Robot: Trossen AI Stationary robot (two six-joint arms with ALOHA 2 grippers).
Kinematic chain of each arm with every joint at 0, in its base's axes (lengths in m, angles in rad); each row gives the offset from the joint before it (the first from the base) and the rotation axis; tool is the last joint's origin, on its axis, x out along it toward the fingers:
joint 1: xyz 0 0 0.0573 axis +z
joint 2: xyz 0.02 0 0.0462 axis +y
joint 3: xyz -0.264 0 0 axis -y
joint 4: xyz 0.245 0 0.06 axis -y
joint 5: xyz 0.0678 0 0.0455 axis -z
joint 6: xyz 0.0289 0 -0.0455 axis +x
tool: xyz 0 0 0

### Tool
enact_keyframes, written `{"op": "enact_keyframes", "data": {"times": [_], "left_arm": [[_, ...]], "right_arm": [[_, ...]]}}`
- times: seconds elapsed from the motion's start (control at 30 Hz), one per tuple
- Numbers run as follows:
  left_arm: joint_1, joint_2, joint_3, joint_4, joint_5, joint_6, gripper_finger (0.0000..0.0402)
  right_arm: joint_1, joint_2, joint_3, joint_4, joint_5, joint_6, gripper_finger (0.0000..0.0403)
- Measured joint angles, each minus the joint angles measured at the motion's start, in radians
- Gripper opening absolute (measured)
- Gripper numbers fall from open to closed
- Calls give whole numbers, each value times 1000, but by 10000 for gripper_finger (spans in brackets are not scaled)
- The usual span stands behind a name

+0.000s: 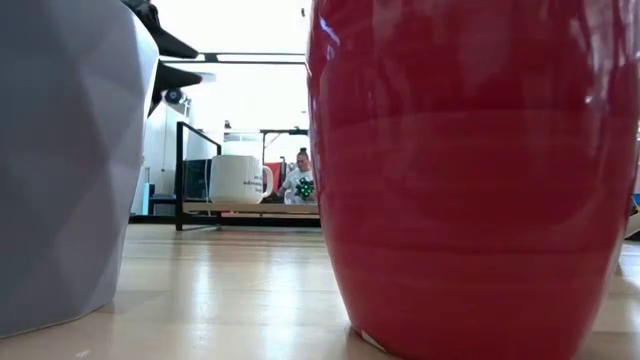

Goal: Place coffee mugs
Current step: Put the top blue mug on the shelf

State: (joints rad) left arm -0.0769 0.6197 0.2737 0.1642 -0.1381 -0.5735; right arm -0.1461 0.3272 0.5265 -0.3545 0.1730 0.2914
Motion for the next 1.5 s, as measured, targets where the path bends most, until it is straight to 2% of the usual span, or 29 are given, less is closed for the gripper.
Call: {"op": "enact_keyframes", "data": {"times": [0.2, 0.37, 0.47, 0.63, 0.77, 1.0, 1.27, 1.4, 1.5], "left_arm": [[0, 0, 0, 8, -66, -1, 142], [0, 0, 0, 23, -113, -1, 142], [0, 0, 0, 24, -128, -16, 142], [0, 0, 0, 25, -135, -28, 142], [0, 0, 0, 25, -139, -28, 142], [0, 0, 0, 25, -140, -29, 142], [0, 0, 0, 25, -139, -29, 142], [0, 0, 0, 25, -138, -29, 142], [0, 0, 0, 25, -134, -32, 142]], "right_arm": [[4, -89, -183, 141, -4, -2, 0], [-16, -79, -259, 141, 210, 24, 0], [-42, -44, -264, 135, 285, 22, 0], [-120, 42, -220, 131, 309, -2, 0], [-225, 123, -149, 65, 346, -4, 0], [-443, 326, 17, -77, 200, -12, 0], [-692, 604, 246, -186, -119, -87, 0], [-761, 754, 376, -270, -230, -154, 0], [-773, 849, 478, -348, -263, -203, 1]]}}
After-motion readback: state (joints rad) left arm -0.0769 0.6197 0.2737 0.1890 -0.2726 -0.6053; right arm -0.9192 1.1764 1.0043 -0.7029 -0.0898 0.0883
